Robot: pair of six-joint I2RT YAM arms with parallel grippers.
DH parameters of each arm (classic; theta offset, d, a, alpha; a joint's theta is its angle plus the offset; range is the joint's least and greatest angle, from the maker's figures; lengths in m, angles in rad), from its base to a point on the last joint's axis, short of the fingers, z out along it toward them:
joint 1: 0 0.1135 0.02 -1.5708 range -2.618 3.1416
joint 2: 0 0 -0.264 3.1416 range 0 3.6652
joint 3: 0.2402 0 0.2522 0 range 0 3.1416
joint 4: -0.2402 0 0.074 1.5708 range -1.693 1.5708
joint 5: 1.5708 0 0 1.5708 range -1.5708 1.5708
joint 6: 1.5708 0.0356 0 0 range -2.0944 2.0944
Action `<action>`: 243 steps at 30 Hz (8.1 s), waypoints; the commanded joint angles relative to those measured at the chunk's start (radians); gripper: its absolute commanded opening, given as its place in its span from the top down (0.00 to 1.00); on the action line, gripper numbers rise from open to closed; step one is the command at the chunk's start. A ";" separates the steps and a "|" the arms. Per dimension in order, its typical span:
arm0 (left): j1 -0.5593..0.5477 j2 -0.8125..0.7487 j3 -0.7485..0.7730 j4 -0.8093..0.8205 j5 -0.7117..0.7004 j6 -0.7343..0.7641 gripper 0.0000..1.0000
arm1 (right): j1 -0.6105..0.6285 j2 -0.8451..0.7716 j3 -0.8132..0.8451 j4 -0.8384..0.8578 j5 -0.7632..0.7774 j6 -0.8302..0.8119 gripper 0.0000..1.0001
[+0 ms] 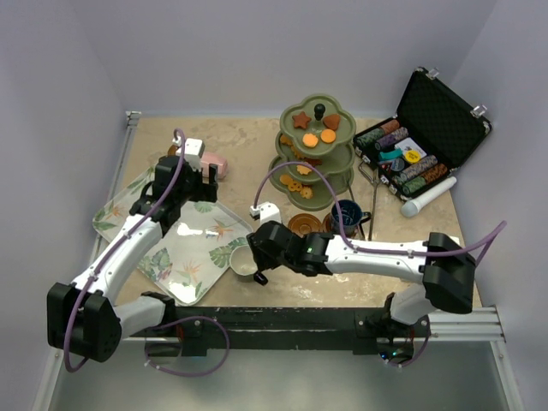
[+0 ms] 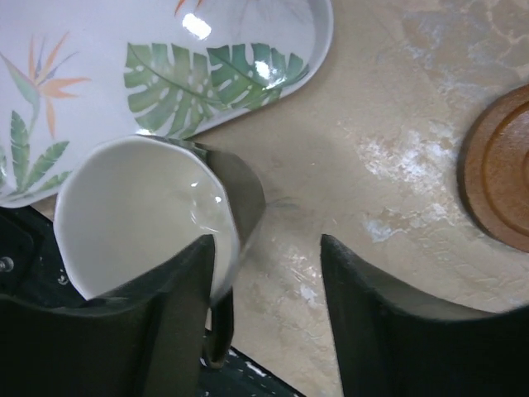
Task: Serve the afternoon tea
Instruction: Adjust the cup at the center of the board, then pick up the cup at the center of the board, then place the cup on the coaster, then adjust the cup at the center of the board.
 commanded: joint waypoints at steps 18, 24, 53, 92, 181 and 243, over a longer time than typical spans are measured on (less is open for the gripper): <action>0.002 -0.043 -0.005 0.007 0.013 0.009 0.06 | 0.010 0.136 0.212 -0.114 0.090 -0.544 1.00; 0.002 -0.043 -0.005 0.009 0.027 0.007 0.06 | 0.007 0.137 0.163 -0.040 0.130 -0.532 0.70; 0.002 -0.061 -0.007 -0.001 0.021 -0.005 0.06 | 0.093 0.222 0.419 -0.246 0.236 0.204 0.35; 0.002 -0.034 -0.008 -0.001 0.007 0.001 0.06 | -0.228 -0.179 0.047 0.046 -0.255 -0.806 1.00; 0.001 -0.015 -0.011 -0.001 0.036 0.004 0.07 | -0.417 -0.085 0.068 -0.069 -0.180 -0.808 0.54; 0.070 0.603 0.542 0.032 0.367 0.064 1.00 | -0.417 -0.304 0.054 0.160 -0.227 -0.822 0.46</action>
